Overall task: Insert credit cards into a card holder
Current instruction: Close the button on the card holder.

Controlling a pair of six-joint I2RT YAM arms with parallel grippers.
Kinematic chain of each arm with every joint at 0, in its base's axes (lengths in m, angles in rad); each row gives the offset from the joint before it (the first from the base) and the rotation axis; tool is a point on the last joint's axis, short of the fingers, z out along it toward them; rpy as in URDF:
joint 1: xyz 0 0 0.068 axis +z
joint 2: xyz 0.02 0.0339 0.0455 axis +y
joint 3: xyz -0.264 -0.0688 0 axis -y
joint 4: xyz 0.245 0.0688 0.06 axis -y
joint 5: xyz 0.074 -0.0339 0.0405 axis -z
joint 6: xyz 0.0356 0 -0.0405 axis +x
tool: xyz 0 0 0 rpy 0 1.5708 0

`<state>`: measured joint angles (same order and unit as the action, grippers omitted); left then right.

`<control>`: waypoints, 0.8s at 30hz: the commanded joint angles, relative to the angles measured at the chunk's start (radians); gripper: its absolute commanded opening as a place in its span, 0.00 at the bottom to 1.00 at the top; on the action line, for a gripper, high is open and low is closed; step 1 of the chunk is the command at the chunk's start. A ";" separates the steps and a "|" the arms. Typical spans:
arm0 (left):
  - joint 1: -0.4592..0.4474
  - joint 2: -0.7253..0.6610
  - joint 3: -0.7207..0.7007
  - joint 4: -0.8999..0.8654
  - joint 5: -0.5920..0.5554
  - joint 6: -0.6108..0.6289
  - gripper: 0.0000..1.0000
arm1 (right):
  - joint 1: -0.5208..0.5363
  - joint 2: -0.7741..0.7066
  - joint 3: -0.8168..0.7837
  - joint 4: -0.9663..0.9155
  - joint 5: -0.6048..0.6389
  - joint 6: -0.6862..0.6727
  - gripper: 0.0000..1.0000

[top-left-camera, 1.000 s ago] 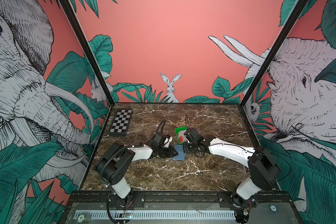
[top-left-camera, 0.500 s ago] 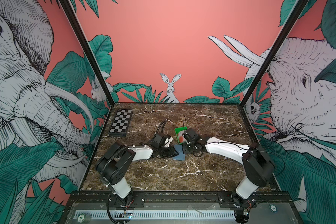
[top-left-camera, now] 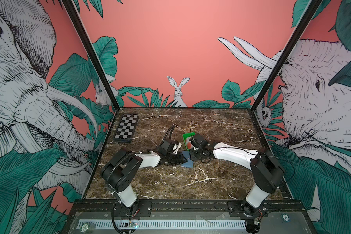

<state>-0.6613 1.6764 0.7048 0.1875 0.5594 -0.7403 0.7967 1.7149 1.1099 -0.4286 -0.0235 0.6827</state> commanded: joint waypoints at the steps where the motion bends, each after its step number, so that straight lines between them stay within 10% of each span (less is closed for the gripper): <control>1: -0.014 0.030 -0.004 -0.037 -0.022 -0.001 0.25 | -0.002 0.011 0.022 -0.007 0.003 -0.006 0.19; 24: -0.015 0.035 -0.034 0.013 -0.021 -0.019 0.24 | 0.007 0.038 0.019 0.029 0.002 0.008 0.00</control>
<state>-0.6651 1.6852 0.6983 0.2237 0.5598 -0.7525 0.7986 1.7241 1.1099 -0.4122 -0.0212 0.6819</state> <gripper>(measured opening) 0.243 0.048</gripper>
